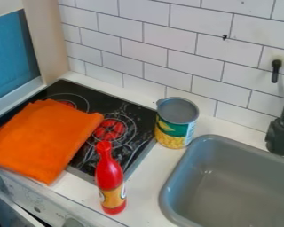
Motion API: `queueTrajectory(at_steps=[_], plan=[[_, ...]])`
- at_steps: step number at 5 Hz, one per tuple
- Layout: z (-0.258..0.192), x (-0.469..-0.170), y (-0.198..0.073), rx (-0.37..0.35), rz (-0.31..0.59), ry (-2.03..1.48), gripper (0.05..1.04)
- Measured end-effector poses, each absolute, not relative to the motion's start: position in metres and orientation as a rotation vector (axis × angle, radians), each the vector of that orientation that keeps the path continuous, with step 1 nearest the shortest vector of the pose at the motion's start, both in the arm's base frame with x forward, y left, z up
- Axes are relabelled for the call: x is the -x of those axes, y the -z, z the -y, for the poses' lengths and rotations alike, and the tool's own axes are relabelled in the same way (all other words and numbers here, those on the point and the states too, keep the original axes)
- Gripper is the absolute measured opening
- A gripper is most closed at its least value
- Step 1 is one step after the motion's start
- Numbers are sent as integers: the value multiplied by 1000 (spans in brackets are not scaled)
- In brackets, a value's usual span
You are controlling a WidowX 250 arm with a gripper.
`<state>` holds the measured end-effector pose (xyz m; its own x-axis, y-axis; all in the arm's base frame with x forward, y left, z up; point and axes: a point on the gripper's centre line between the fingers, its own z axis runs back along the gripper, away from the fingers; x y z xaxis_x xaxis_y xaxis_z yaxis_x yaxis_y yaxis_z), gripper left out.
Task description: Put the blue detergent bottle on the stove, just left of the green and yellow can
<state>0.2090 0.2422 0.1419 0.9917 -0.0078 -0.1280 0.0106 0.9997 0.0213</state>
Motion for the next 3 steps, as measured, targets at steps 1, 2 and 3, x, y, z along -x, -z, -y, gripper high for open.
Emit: queueTrajectory(at_steps=[1, 2, 3], plan=[[-238, -205, -136, -1, -148, 11, 1001], [-234, -202, -132, 17, -165, 13, 1001], [-232, -200, -127, 17, -174, 17, 968]])
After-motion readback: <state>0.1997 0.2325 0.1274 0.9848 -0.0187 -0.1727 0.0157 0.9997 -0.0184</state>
